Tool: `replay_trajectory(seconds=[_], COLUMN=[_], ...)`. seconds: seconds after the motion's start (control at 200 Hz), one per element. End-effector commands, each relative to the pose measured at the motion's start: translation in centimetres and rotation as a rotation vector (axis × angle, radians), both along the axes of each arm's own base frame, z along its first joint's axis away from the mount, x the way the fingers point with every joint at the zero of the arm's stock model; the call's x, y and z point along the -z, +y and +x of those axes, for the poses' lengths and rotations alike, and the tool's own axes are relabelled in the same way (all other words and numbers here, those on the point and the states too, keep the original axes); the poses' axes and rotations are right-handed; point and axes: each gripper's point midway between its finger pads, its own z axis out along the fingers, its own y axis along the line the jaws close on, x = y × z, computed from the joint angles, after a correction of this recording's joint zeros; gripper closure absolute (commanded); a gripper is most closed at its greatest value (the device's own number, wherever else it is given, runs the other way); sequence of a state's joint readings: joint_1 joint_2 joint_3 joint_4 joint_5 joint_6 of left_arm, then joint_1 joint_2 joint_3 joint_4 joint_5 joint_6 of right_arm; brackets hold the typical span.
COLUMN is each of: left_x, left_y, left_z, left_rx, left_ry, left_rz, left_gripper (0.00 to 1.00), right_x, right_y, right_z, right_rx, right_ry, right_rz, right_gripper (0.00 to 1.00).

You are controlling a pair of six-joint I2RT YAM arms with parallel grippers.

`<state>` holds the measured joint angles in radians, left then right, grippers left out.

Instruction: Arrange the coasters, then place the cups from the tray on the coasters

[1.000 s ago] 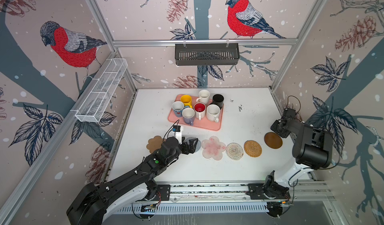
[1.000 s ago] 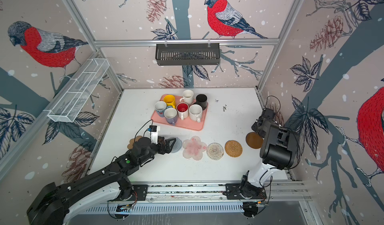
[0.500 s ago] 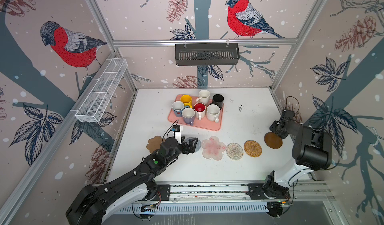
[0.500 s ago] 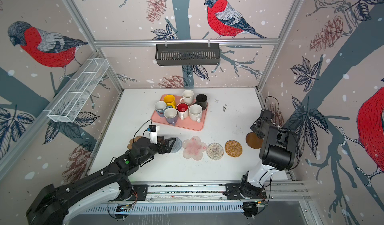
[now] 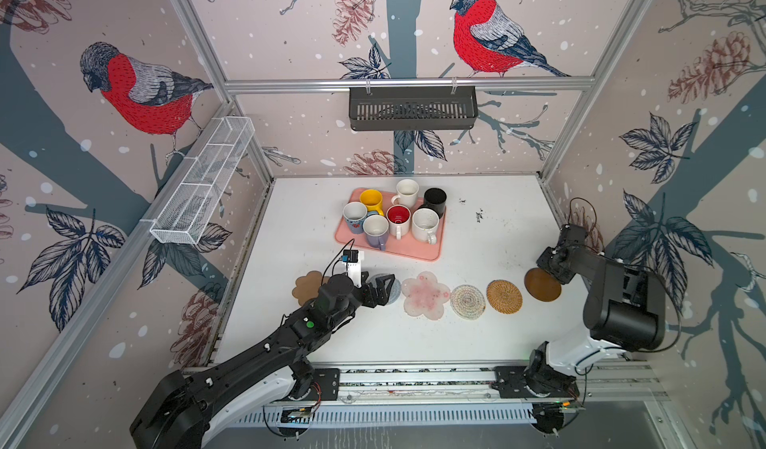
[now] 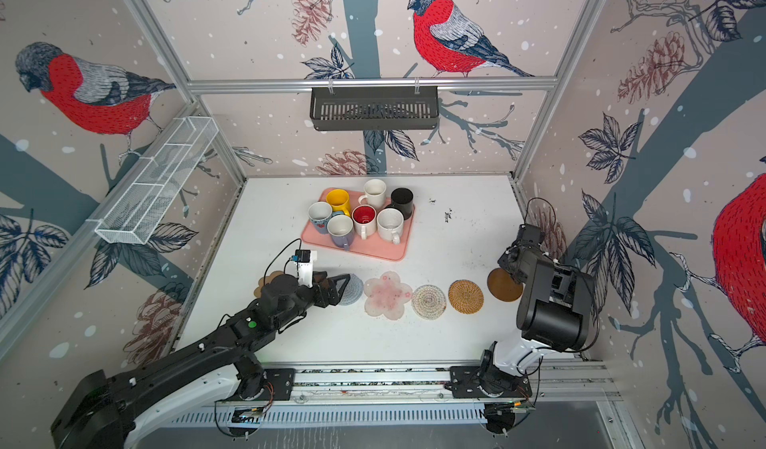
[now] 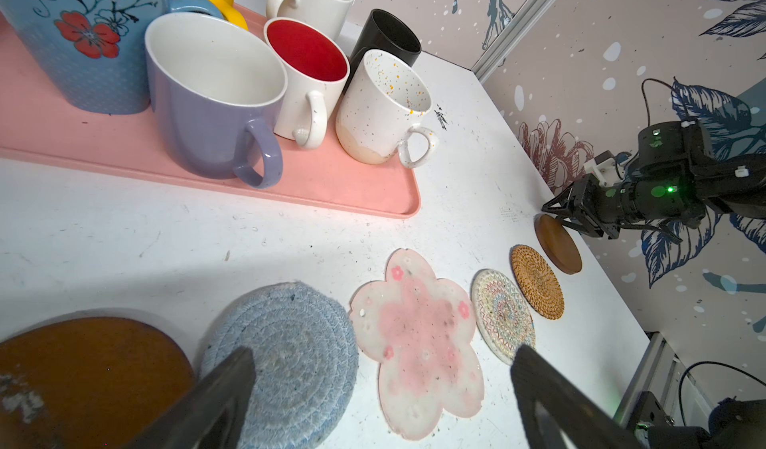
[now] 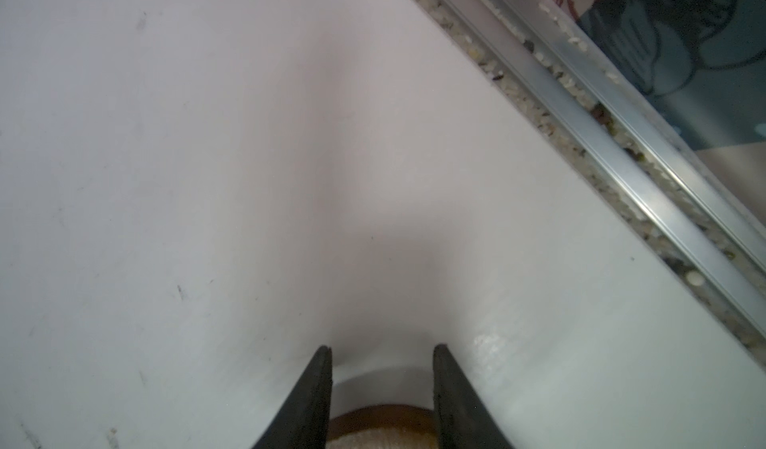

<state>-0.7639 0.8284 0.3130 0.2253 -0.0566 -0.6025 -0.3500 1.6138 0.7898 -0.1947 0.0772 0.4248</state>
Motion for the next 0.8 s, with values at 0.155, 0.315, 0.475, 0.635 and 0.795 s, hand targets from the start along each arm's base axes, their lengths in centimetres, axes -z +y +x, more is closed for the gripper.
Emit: replay_trajectory(seconds=[0.155, 0.315, 0.475, 0.635, 0.795], left_x=[-0.6, -0.6, -0.4, -0.1, 0.1], left_y=[0.0, 0.2, 0.5, 1.2, 1.4], left_z=[0.2, 0.3, 0.6, 1.1, 1.5], left_rx=[-0.005, -0.015, -0.035, -0.078, -0.101], left_ry=[-0.025, -0.027, -0.028, -0.029, -0.019], left_rz=[-0.011, -0.005, 0.015, 0.056, 0.078], left_gripper=[0.03, 0.03, 0.03, 0.03, 0.03], right_x=[1.0, 0.6, -2.1, -6.2, -8.3], right_y=[0.6, -0.2, -0.7, -0.3, 1.3], right_z=[-2.4, -3.2, -2.1, -0.2, 1.6], right_rx=[0.036, 0.079, 0.094, 0.067, -0.016], right_ry=[0.093, 0.125, 0.051, -0.074, -0.156], right_rz=[0.019, -0.014, -0.035, -0.064, -0.067], right_gripper=[0.59, 0.59, 0.53, 0.50, 0.49])
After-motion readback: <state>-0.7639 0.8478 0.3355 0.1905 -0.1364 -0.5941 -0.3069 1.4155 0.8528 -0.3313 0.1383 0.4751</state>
